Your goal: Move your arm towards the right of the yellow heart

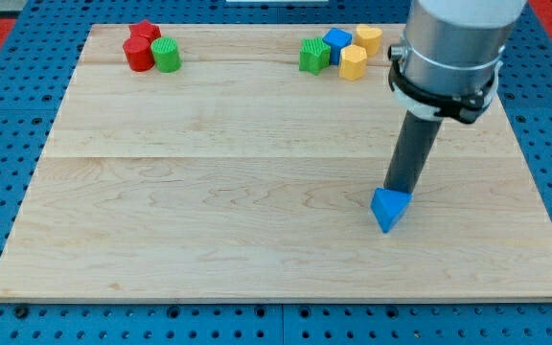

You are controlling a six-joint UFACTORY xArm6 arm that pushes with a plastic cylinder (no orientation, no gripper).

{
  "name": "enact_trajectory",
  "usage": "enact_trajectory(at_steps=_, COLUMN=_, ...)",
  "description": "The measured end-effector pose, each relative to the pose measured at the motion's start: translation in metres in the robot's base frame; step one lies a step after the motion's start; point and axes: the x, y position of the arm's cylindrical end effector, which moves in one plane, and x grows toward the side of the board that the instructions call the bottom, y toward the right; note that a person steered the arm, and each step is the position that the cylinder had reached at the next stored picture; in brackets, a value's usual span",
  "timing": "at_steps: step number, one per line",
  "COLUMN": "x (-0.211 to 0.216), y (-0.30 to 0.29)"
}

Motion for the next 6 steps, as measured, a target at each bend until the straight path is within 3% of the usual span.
enact_trajectory(at_steps=1, x=-0.002, y=0.021)
enact_trajectory(at_steps=2, x=-0.082, y=0.063)
enact_trajectory(at_steps=4, x=-0.229, y=0.074)
enact_trajectory(at_steps=5, x=-0.281, y=0.075)
enact_trajectory(at_steps=6, x=-0.291, y=0.054)
